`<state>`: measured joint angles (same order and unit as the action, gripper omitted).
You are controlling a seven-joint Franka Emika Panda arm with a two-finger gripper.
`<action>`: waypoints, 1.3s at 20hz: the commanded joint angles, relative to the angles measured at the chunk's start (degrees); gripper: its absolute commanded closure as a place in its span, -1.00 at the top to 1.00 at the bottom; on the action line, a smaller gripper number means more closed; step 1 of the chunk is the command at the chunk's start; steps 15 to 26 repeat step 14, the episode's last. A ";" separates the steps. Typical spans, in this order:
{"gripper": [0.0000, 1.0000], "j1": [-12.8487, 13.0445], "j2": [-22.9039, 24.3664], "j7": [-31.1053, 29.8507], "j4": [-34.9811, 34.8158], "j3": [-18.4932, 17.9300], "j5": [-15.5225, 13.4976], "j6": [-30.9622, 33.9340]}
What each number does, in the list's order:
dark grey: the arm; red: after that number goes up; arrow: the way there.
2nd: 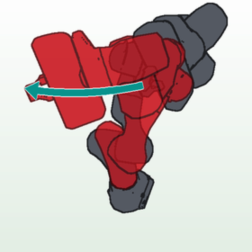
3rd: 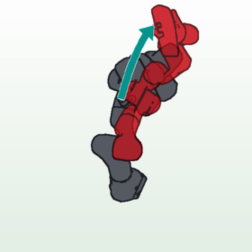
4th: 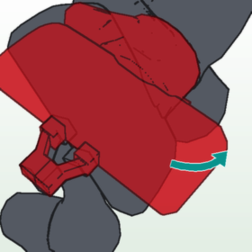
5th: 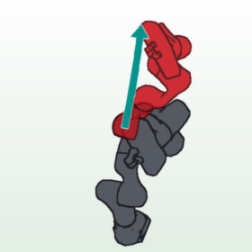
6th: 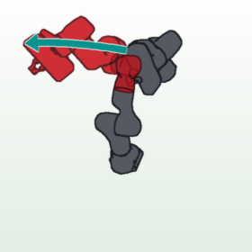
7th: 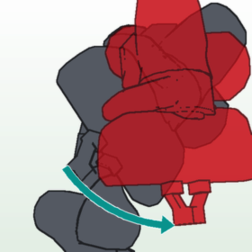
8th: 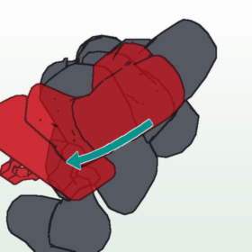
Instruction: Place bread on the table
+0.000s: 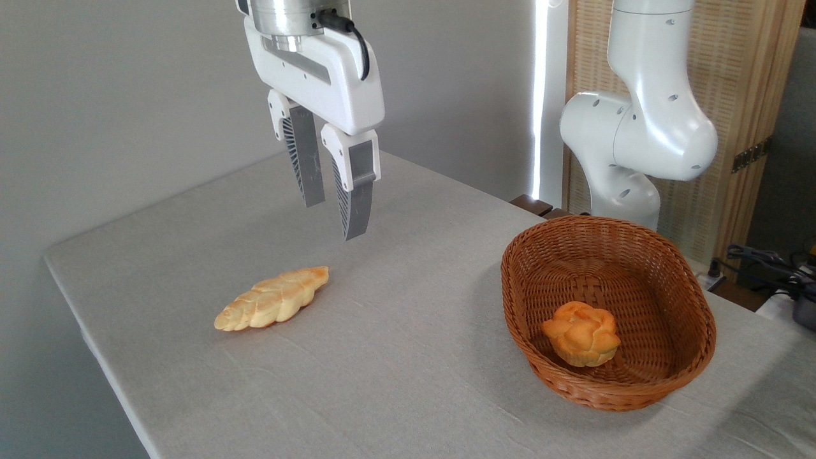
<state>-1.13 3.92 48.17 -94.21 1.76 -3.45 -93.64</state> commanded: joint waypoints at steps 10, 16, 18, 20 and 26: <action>1.00 3.16 -1.02 -1.06 2.10 -2.02 0.37 1.36; 1.00 3.16 -1.02 -1.06 2.10 -2.20 0.46 1.36; 1.00 3.16 -1.02 -1.06 2.10 -2.20 0.46 1.36; 1.00 3.16 -1.02 -1.06 2.10 -2.20 0.46 1.36; 1.00 3.16 -1.02 -1.06 2.10 -2.20 0.46 1.36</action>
